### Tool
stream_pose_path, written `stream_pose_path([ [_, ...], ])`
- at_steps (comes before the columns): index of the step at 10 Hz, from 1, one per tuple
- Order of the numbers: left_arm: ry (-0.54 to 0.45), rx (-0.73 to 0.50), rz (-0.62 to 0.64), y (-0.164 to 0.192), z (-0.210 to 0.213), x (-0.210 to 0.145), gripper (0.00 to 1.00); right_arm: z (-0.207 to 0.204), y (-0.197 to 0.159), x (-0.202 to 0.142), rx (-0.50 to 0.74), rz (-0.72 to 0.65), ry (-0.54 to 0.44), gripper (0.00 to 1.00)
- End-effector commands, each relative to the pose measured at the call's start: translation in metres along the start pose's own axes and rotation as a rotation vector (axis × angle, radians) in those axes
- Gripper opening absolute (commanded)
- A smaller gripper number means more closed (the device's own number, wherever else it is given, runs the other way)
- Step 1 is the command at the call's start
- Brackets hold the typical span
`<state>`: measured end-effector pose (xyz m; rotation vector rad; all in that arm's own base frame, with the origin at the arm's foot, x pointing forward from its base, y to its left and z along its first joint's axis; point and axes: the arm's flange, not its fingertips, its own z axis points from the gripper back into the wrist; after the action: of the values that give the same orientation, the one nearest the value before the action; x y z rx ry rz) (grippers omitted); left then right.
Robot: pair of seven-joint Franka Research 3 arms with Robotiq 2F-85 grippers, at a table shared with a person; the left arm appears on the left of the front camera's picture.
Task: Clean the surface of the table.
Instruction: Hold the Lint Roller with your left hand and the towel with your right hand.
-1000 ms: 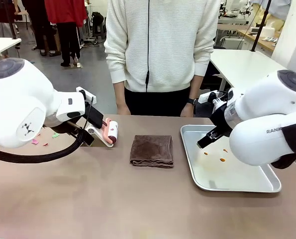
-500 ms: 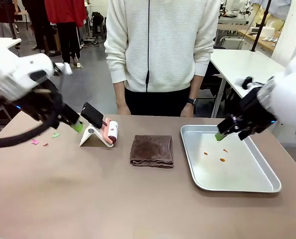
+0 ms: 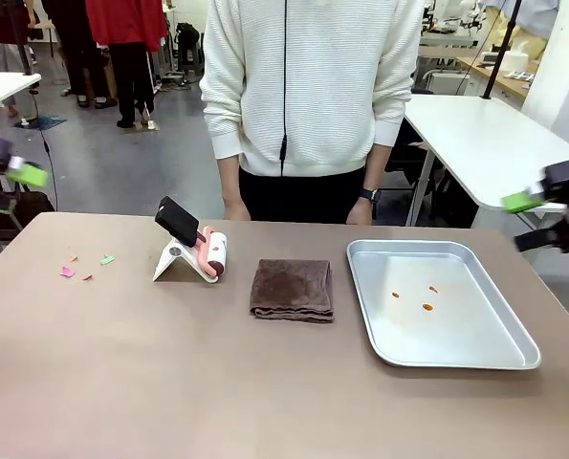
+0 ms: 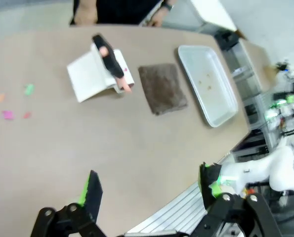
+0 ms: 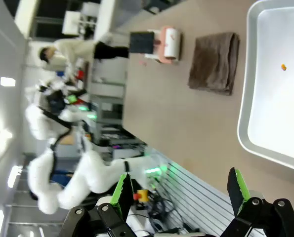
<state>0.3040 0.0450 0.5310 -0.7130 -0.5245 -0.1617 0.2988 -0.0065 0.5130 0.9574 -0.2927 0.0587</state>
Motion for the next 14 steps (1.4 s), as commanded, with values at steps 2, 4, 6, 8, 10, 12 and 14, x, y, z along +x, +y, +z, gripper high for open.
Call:
stream_pose_path([
  [2,-0.114,-0.170,0.157,0.072,0.012,-0.073,1.00,0.040,-0.056,-0.021,0.137,-0.082,-0.093,1.00],
  [4,-0.202,-0.244,0.255,0.083,-0.002,-0.100,1.00,0.071,-0.103,-0.020,0.222,-0.203,-0.179,1.00],
  [6,-0.272,-0.313,0.350,0.097,-0.022,-0.123,1.00,0.090,-0.144,-0.025,0.290,-0.286,-0.256,1.00],
  [8,-0.305,-0.343,0.429,0.087,-0.048,-0.134,1.00,0.098,-0.171,-0.027,0.313,-0.355,-0.306,1.00],
  [10,-0.302,-0.283,0.484,0.068,-0.063,-0.128,1.00,0.096,-0.166,-0.039,0.282,-0.369,-0.287,1.00],
  [12,-0.286,-0.334,0.465,0.148,0.014,-0.042,1.00,0.096,-0.166,-0.039,0.282,-0.369,-0.287,1.00],
  [14,-0.286,-0.334,0.465,0.148,0.014,-0.042,1.00,0.096,-0.166,-0.039,0.282,-0.369,-0.287,1.00],
])
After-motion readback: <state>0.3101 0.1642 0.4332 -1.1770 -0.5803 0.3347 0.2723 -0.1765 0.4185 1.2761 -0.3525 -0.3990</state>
